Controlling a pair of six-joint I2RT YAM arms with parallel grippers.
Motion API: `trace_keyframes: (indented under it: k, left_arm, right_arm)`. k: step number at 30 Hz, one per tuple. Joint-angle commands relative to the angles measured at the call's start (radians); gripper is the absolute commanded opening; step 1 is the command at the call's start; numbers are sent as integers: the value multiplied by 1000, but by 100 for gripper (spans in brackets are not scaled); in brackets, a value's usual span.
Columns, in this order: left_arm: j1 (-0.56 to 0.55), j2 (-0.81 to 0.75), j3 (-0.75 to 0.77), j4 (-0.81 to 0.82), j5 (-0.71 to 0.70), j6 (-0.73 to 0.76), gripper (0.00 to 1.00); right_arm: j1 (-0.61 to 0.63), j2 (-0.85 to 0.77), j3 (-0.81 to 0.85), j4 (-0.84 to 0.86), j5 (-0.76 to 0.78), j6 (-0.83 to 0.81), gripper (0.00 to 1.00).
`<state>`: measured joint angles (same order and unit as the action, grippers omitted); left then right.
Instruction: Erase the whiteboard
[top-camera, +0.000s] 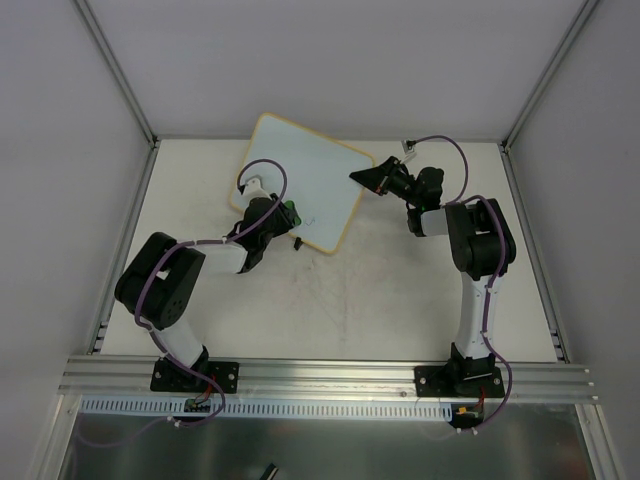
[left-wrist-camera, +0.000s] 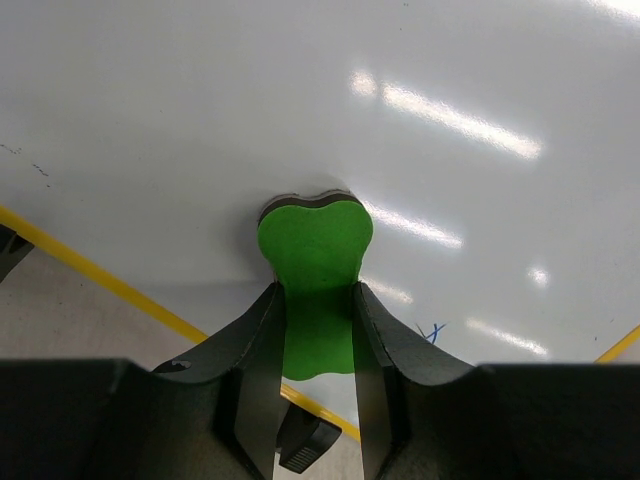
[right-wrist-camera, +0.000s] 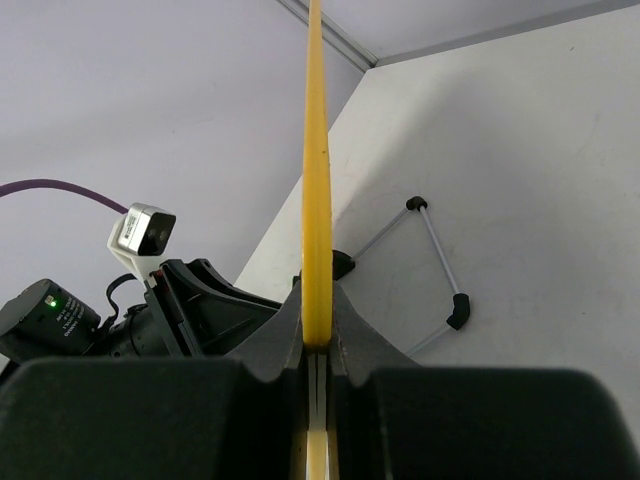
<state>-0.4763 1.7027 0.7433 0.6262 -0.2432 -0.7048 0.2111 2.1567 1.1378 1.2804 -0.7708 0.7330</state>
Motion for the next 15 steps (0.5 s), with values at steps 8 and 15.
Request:
trace_keyframes:
  k: [8, 15]
  left_arm:
    - [-77, 78, 33, -105, -53, 202, 0]
    - [-133, 80, 57, -86, 1, 214, 0]
  right_arm:
    - [-4, -6, 13, 232, -28, -27, 0]
    - [-4, -4, 13, 232, -28, -27, 0]
